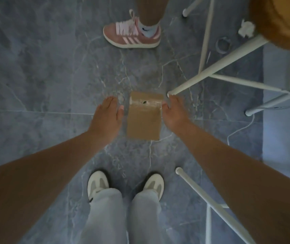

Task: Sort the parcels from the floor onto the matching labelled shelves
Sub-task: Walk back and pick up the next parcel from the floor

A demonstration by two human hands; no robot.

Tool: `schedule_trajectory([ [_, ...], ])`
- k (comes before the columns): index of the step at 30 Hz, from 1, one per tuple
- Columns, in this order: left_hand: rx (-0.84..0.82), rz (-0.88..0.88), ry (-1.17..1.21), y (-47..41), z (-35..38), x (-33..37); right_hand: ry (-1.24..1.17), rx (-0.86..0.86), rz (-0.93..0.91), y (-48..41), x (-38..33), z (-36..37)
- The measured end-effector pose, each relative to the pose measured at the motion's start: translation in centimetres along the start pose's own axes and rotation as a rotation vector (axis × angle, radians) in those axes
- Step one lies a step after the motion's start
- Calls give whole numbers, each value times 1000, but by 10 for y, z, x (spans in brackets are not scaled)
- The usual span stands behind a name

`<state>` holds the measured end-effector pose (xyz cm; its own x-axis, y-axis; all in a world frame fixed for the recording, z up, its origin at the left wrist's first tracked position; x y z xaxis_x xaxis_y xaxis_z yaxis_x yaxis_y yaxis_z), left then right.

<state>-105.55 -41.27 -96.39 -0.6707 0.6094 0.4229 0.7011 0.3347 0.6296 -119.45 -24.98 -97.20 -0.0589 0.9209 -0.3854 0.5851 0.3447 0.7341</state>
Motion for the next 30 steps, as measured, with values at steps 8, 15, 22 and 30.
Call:
schedule_trajectory([
  [8,-115,-306,543,-61,90,-21,-387,-37,202,-58,75,64],
  [15,-226,-608,1018,-82,135,-50,-673,-122,369,-82,84,98],
  [22,-156,-627,1178,-58,108,-50,-793,-139,368,-50,41,97],
  [30,-20,-623,1183,30,-6,-18,-841,-175,312,23,-38,46],
])
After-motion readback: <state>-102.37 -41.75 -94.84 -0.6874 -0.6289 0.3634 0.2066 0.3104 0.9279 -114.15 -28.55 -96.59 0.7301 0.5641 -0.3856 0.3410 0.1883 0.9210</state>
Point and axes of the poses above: each hand's wrist, its own y-axis away from the middle knuckle, its own z-axis out of the palm, x = y × z, the point moved 6 cm from there along -y, towards the middle knuckle, and after that the axes turned 10 degrees about -x, right-handed, at the moved point
